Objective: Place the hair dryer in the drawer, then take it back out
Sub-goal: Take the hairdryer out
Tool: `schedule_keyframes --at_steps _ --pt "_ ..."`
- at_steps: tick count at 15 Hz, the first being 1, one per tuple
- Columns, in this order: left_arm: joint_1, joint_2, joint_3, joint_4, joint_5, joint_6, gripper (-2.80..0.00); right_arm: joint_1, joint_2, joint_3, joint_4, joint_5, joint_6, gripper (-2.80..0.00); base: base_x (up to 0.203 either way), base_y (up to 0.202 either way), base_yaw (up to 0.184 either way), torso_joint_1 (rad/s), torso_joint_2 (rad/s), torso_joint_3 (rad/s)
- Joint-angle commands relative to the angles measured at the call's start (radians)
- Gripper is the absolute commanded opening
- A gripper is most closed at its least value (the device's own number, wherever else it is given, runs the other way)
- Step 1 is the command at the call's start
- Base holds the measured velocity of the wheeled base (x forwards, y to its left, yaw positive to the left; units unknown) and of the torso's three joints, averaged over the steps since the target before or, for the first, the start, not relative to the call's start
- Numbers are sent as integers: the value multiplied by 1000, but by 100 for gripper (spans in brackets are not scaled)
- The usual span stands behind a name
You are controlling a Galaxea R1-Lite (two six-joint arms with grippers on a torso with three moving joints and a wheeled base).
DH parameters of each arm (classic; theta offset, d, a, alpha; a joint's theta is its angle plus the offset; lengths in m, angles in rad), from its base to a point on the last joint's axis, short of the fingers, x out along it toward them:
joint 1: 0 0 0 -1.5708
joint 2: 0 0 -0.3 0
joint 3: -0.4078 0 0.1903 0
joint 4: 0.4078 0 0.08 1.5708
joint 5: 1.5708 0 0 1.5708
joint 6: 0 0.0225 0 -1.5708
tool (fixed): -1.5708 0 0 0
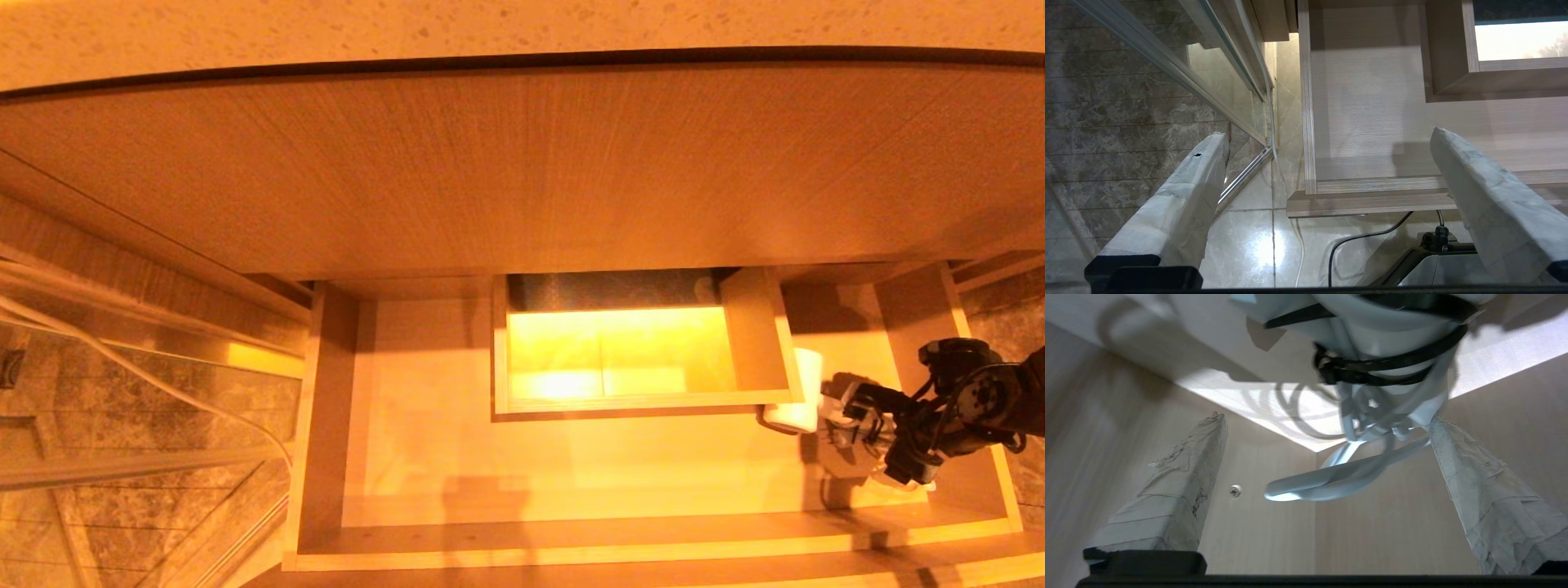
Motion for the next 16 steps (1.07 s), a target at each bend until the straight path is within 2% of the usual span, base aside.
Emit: schedule_keyframes --at_steps 1,3,4,16 --pt "0 0 0 0 0 0 0 -1 -3 5 -2 -1 -7 0 0 0 0 0 0 0" --pt "0 0 0 0 0 0 0 -2 -2 -2 -2 -3 -13 0 0 0 0 0 0 0" --pt "0 0 0 0 0 0 0 -2 -2 2 -2 -3 -14 -280 0 0 0 0 0 0" --pt "0 0 0 0 0 0 0 0 -27 -8 -12 -2 -7 -280 0 0 0 0 0 0"
